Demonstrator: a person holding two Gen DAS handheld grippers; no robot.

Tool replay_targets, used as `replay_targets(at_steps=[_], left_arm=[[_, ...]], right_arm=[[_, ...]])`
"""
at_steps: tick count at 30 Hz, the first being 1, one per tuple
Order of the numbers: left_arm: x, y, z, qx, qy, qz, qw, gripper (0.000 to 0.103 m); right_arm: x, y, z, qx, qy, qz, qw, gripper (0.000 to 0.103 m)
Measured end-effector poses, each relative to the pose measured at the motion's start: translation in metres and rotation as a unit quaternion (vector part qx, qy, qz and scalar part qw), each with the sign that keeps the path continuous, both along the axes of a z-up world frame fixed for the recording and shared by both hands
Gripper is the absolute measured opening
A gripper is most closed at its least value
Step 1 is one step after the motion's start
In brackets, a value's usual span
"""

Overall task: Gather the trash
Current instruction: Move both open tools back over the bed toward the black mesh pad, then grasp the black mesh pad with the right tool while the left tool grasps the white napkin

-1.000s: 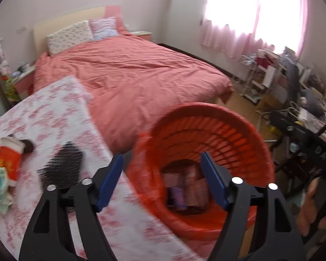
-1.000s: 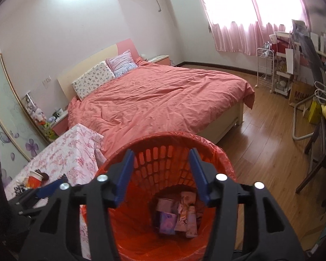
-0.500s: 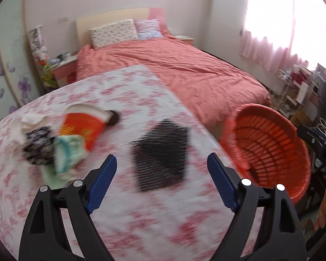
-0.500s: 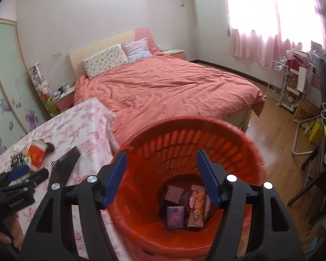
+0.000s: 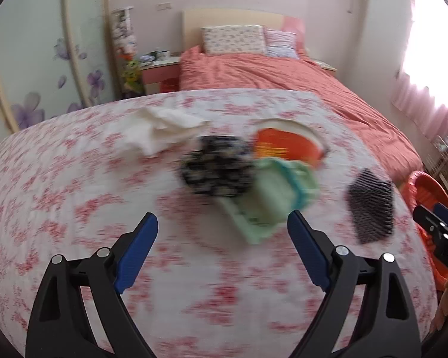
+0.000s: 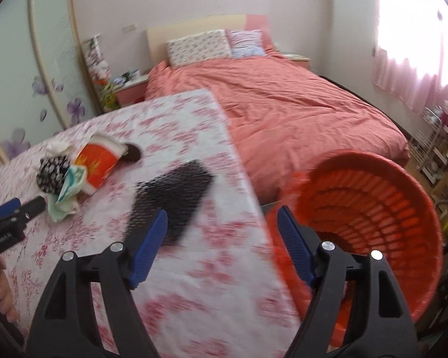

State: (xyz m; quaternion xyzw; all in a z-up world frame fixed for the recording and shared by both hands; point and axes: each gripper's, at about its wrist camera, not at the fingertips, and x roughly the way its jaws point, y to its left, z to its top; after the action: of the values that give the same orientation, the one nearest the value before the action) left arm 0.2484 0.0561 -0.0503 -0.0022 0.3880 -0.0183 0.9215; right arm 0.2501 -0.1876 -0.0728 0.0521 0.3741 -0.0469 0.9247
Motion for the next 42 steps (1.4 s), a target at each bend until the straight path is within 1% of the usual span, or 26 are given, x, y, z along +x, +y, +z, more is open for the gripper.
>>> replay_targets(at_steps=[2, 4, 9, 13, 14, 15, 16, 18, 19, 21, 22, 24, 28, 30, 32, 37, 39, 40, 42], left_arm=[[0.001, 0.014, -0.002, -0.001, 0.001, 0.012, 0.9999, 0.088], [0.003, 0.025, -0.004, -0.002, 0.003, 0.023, 0.9997, 0.088], [0.006, 0.046, -0.009, -0.006, 0.007, 0.041, 0.9991, 0.088], [0.011, 0.058, -0.013, -0.006, 0.009, 0.051, 0.9987, 0.088], [0.012, 0.059, -0.013, -0.005, 0.009, 0.052, 0.9986, 0.088], [0.018, 0.062, -0.012, -0.004, 0.008, 0.056, 0.9984, 0.088], [0.020, 0.064, -0.012, -0.005, 0.007, 0.059, 0.9982, 0.088], [0.030, 0.071, -0.011, -0.012, 0.005, 0.069, 0.9975, 0.088], [0.036, 0.073, -0.010, -0.015, 0.004, 0.075, 0.9971, 0.090], [0.048, 0.078, -0.008, -0.020, 0.002, 0.086, 0.9961, 0.092], [0.056, 0.080, -0.006, -0.024, 0.000, 0.089, 0.9958, 0.092], [0.071, 0.080, -0.003, -0.026, 0.001, 0.093, 0.9953, 0.093], [0.093, 0.076, 0.001, -0.029, 0.005, 0.095, 0.9950, 0.094], [0.103, 0.073, 0.003, -0.027, 0.005, 0.095, 0.9951, 0.097], [0.114, 0.070, 0.002, -0.025, 0.008, 0.094, 0.9952, 0.097], [0.141, 0.062, -0.012, 0.006, 0.042, 0.098, 0.9943, 0.097], [0.144, 0.064, -0.018, -0.001, 0.050, 0.096, 0.9941, 0.097], [0.144, 0.064, -0.019, -0.006, 0.050, 0.094, 0.9943, 0.097], [0.143, 0.063, -0.020, -0.015, 0.047, 0.083, 0.9954, 0.088]], right_arm=[[0.013, 0.013, -0.004, -0.007, 0.006, 0.004, 1.000, 0.078], [0.023, 0.021, -0.007, -0.008, 0.011, 0.006, 1.000, 0.084], [0.051, 0.033, -0.016, -0.013, 0.035, -0.001, 0.999, 0.087], [0.063, 0.035, -0.028, -0.018, 0.057, -0.004, 0.998, 0.087], [0.064, 0.035, -0.031, -0.016, 0.066, -0.002, 0.998, 0.084], [0.066, 0.035, -0.034, -0.008, 0.075, 0.002, 0.997, 0.076], [0.065, 0.035, -0.033, -0.007, 0.071, 0.001, 0.997, 0.066], [0.063, 0.036, -0.033, -0.008, 0.066, 0.000, 0.998, 0.057], [0.062, 0.037, -0.032, -0.011, 0.064, -0.001, 0.998, 0.051], [0.060, 0.039, -0.031, -0.020, 0.061, -0.005, 0.998, 0.043], [0.060, 0.039, -0.031, -0.021, 0.060, -0.004, 0.998, 0.040], [0.059, 0.040, -0.031, -0.024, 0.060, -0.004, 0.998, 0.038], [0.059, 0.039, -0.031, -0.021, 0.059, -0.005, 0.998, 0.038], [0.059, 0.039, -0.031, -0.019, 0.060, -0.004, 0.998, 0.038], [0.059, 0.039, -0.031, -0.019, 0.060, -0.004, 0.998, 0.038], [0.059, 0.038, -0.031, -0.018, 0.059, -0.004, 0.998, 0.039], [0.059, 0.038, -0.030, -0.016, 0.059, -0.004, 0.998, 0.039], [0.058, 0.038, -0.031, -0.014, 0.058, -0.004, 0.998, 0.039], [0.056, 0.038, -0.030, -0.010, 0.055, -0.002, 0.998, 0.037]])
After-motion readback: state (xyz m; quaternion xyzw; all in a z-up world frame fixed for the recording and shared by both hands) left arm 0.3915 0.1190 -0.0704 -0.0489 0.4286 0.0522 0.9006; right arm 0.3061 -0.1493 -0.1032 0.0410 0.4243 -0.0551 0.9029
